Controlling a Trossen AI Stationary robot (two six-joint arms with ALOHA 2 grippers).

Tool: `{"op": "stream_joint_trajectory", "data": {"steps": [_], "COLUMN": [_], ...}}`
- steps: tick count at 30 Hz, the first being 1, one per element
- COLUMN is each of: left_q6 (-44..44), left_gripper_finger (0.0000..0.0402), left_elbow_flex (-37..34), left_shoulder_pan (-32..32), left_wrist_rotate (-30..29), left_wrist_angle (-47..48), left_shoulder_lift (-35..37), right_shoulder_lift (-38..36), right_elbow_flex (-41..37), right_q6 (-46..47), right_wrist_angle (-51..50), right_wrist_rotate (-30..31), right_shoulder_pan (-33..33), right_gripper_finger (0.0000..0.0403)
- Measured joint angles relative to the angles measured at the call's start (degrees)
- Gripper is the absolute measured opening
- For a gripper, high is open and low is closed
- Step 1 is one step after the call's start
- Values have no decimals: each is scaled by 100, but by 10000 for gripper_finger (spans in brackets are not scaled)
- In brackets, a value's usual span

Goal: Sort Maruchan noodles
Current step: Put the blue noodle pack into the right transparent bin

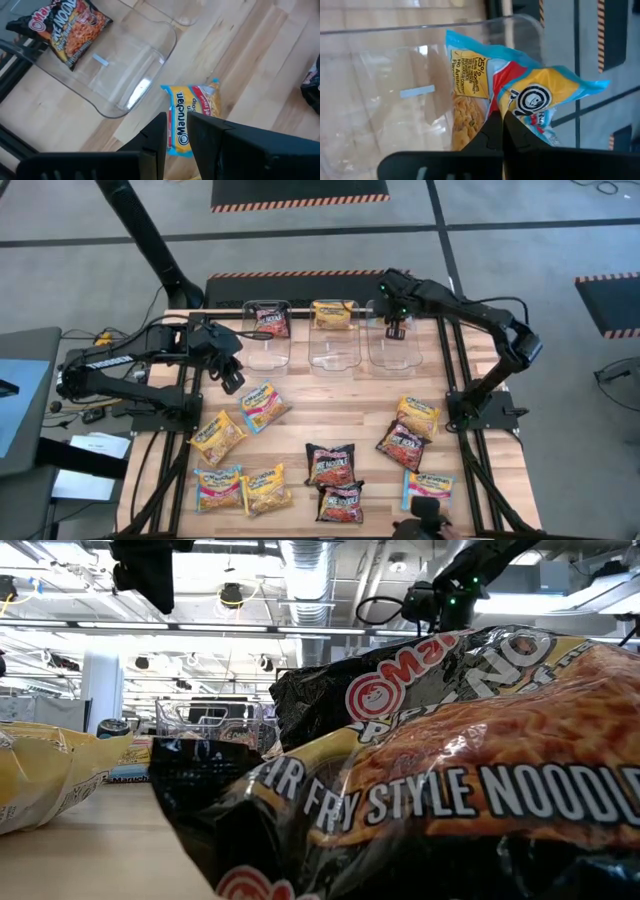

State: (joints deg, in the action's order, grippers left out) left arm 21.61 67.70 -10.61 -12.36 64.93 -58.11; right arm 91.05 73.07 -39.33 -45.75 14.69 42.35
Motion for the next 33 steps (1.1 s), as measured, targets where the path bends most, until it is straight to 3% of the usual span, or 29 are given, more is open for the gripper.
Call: {"op": "stream_joint_trajectory", "data": {"steps": [26, 33], "left_q6": [184, 168], "left_gripper_finger": [61, 61], "left_elbow_flex": [-2, -2], "left_shoulder_pan": [0, 0], "left_wrist_rotate": [-53, -53], "left_wrist_angle": [2, 4], "left_shoulder_lift": [0, -1], "right_shoulder_lift": [17, 60], "right_elbow_flex": [-1246, -1269], "right_q6": [-749, -847], "right_wrist_angle": [1714, 1974], "right_wrist_rotate": [-377, -454], "right_shoulder_pan": [324, 437], "right_gripper_finger": [4, 4]}}
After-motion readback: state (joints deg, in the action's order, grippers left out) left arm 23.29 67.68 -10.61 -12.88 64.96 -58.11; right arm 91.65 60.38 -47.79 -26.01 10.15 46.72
